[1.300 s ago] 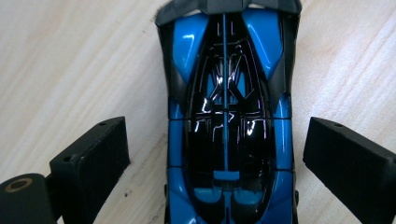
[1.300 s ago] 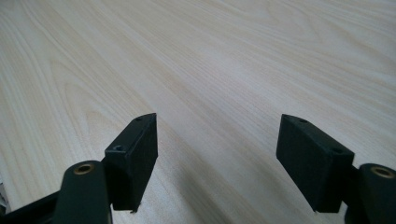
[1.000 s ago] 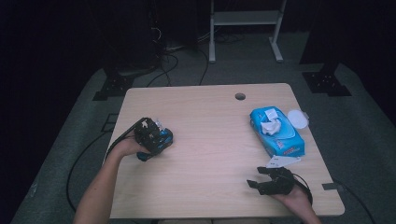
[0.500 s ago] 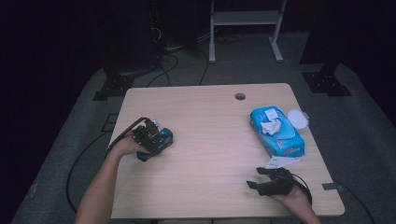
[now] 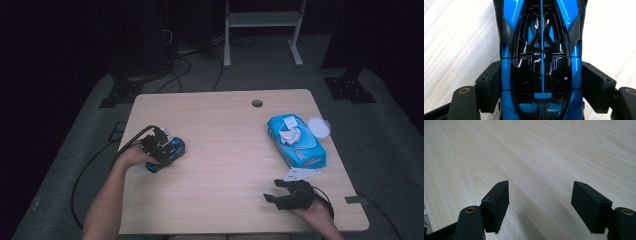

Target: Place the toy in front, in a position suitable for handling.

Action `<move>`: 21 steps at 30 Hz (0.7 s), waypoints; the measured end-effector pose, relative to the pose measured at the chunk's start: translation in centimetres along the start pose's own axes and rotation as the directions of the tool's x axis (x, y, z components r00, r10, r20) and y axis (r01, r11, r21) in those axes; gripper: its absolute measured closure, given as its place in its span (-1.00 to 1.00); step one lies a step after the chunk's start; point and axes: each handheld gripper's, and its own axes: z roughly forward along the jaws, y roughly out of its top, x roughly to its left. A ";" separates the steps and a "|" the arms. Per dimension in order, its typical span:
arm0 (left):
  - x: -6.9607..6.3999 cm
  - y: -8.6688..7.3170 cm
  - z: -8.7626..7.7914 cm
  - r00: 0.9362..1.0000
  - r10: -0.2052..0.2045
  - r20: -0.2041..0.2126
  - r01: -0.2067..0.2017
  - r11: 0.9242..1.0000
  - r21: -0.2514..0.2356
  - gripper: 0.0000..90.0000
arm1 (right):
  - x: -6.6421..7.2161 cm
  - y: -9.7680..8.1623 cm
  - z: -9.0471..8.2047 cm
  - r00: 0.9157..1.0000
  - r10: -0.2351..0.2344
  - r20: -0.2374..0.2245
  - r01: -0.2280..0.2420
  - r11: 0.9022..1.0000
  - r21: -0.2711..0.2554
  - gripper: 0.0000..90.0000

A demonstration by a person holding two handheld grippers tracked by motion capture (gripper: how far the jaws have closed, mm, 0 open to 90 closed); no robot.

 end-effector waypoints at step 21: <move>0.2 -0.2 -1.3 1.000 -0.019 -0.003 0.018 0.998 -0.053 -0.43 | 0.1 0.1 0.1 1.000 -0.008 0.002 0.008 1.000 -0.002 -0.34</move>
